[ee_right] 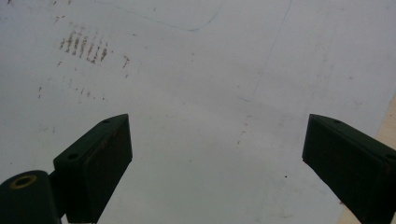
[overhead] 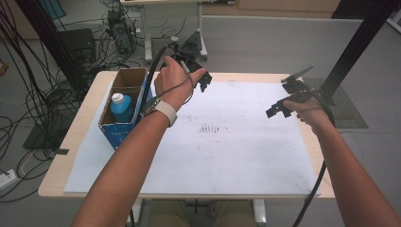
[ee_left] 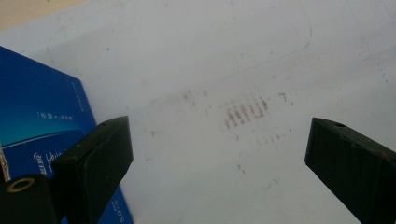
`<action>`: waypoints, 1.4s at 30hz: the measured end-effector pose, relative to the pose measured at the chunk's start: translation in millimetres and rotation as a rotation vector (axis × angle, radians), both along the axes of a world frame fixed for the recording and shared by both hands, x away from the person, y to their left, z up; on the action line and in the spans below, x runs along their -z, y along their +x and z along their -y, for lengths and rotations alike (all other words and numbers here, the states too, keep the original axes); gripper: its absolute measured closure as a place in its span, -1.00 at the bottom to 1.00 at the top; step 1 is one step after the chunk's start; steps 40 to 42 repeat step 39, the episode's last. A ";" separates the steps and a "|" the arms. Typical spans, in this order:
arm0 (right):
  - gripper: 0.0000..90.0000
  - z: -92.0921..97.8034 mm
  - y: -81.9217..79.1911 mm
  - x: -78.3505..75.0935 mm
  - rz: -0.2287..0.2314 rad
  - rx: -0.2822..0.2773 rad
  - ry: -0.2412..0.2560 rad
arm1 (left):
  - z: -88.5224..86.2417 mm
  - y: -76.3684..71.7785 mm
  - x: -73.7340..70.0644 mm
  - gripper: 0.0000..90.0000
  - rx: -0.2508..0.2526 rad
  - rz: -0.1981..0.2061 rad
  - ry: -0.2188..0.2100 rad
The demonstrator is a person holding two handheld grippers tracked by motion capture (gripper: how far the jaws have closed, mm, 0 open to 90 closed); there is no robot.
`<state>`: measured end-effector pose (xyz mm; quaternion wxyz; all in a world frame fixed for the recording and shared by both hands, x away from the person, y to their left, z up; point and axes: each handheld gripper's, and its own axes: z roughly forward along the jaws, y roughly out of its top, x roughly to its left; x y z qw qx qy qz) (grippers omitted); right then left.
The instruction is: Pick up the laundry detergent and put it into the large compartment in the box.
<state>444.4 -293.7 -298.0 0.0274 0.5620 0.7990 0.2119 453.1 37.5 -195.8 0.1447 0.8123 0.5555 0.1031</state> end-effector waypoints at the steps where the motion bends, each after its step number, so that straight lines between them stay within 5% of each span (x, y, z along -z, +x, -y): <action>1: -0.82 0.3 0.2 -0.1 -0.001 0.002 0.000 | -0.5 0.4 1.0 -0.82 -0.002 -0.004 -0.017; 42: -0.82 3.8 -1.8 1.1 0.005 0.007 0.003 | -4.1 1.8 7.1 -0.83 -0.013 -0.009 -0.029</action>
